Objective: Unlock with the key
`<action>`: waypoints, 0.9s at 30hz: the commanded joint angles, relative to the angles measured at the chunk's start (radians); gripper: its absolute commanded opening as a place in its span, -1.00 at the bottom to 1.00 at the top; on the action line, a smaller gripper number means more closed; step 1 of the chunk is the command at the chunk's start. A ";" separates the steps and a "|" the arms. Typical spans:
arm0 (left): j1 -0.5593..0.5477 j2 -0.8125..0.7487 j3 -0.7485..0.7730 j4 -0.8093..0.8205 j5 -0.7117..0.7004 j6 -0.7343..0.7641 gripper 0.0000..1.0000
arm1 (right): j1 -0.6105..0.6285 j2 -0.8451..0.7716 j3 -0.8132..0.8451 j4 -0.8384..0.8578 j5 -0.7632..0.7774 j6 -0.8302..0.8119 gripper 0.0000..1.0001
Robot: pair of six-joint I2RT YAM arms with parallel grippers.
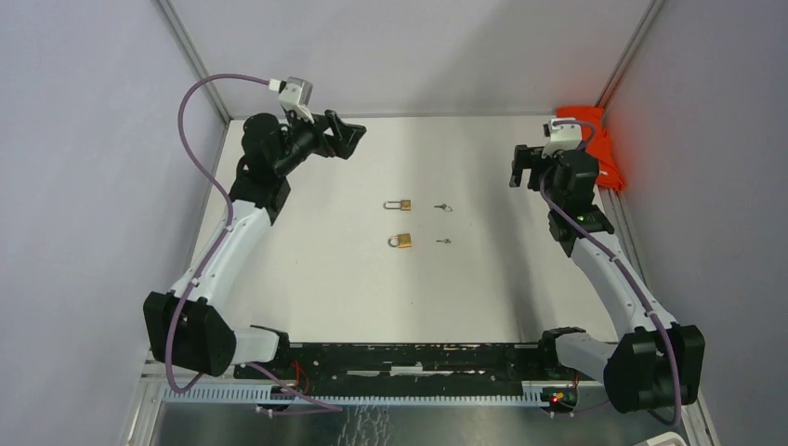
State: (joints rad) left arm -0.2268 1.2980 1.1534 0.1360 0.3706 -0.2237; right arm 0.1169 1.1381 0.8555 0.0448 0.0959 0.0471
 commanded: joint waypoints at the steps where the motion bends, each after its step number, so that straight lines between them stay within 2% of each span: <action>1: 0.001 0.075 0.153 -0.010 0.145 -0.104 0.99 | 0.001 0.001 0.084 -0.023 -0.026 0.000 0.96; 6: 0.002 0.238 0.406 -0.072 0.296 -0.394 0.99 | -0.001 -0.009 0.112 0.001 -0.060 0.008 0.96; 8: 0.006 0.292 0.466 -0.035 0.398 -0.459 0.99 | 0.000 -0.028 0.095 0.039 -0.123 0.013 0.96; 11: 0.010 0.334 0.419 0.284 0.519 -0.630 0.99 | -0.005 -0.022 0.092 0.088 -0.209 0.097 0.96; 13: 0.014 0.363 0.370 0.479 0.530 -0.797 0.99 | -0.006 0.001 0.104 0.100 -0.254 0.139 0.96; 15: 0.014 0.422 0.338 0.765 0.543 -0.998 0.99 | -0.006 0.018 0.115 0.114 -0.314 0.148 0.96; 17: 0.015 0.523 0.385 1.080 0.569 -1.274 0.99 | -0.007 0.046 0.159 0.072 -0.359 0.166 0.96; 19: 0.014 0.617 0.489 1.197 0.596 -1.418 0.99 | -0.008 0.085 0.220 0.030 -0.430 0.167 0.96; 21: 0.015 0.653 0.521 1.158 0.593 -1.431 0.99 | -0.015 0.108 0.241 0.053 -0.545 0.179 0.96; 22: 0.015 0.642 0.509 1.092 0.579 -1.369 0.99 | -0.021 0.113 0.237 0.083 -0.600 0.207 0.96; 23: 0.015 0.617 0.492 0.956 0.547 -1.266 0.99 | -0.033 0.116 0.218 0.136 -0.652 0.262 0.96; 24: 0.010 0.575 0.479 0.755 0.522 -1.100 0.99 | -0.041 0.118 0.204 0.186 -0.704 0.300 0.96; 25: 0.002 0.533 0.488 0.518 0.426 -0.899 0.99 | -0.050 0.127 0.196 0.231 -0.753 0.343 0.96; 26: -0.013 0.491 0.525 0.228 0.287 -0.628 0.99 | -0.051 0.139 0.203 0.232 -0.776 0.358 0.96; 27: -0.041 0.457 0.574 -0.010 0.127 -0.447 0.99 | -0.051 0.148 0.215 0.219 -0.788 0.353 0.96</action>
State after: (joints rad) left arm -0.2230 1.9388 1.6135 0.8478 0.8543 -1.2930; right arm 0.0822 1.2606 1.0477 0.1539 -0.4950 0.2913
